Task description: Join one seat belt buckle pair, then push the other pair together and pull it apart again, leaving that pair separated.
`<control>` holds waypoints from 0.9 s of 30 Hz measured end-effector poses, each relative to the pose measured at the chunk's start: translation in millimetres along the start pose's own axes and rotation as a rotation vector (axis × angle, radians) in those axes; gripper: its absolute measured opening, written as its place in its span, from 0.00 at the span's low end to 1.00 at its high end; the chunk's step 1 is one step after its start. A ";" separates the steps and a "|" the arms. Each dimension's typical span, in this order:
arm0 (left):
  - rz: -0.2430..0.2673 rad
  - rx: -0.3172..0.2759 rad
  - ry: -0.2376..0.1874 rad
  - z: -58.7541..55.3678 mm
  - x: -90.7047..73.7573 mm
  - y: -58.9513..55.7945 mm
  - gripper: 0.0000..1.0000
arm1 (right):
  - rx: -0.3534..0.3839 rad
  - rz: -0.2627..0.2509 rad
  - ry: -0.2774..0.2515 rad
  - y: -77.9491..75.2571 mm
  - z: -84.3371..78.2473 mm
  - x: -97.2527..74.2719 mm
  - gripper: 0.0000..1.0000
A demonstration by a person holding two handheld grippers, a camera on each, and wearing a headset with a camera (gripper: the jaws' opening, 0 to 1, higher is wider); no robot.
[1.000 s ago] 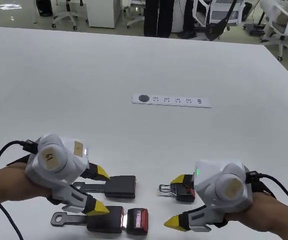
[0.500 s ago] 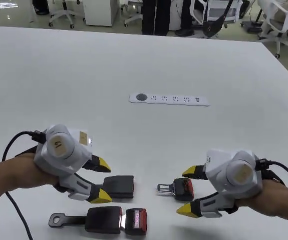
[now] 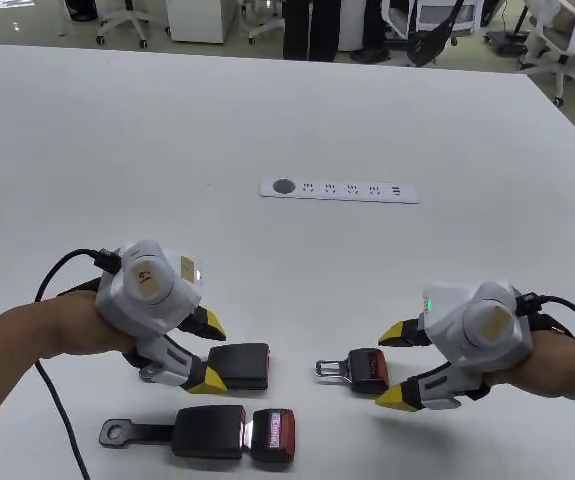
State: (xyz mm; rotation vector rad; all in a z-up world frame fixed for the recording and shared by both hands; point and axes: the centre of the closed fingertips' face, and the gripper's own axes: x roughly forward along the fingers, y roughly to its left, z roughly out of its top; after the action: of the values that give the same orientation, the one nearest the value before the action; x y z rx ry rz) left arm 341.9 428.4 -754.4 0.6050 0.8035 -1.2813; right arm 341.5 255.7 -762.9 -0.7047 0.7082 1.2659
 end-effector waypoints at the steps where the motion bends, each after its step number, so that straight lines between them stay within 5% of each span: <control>1: -0.001 0.002 0.003 -0.3 1.0 0.2 0.40 | -0.008 0.009 0.006 0.0 -2.4 1.3 0.40; 11: -0.040 0.042 0.067 -7.3 11.8 0.3 0.37 | -0.014 0.021 0.018 -2.7 -6.3 6.7 0.35; 27: -0.032 0.083 0.095 -13.8 16.4 1.6 0.32 | -0.036 0.032 0.028 -0.7 -7.1 9.4 0.30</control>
State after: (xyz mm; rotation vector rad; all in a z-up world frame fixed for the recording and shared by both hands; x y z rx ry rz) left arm 342.4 429.7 -775.9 0.7272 0.8443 -1.3278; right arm 343.1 255.4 -774.6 -0.7435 0.7236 1.3033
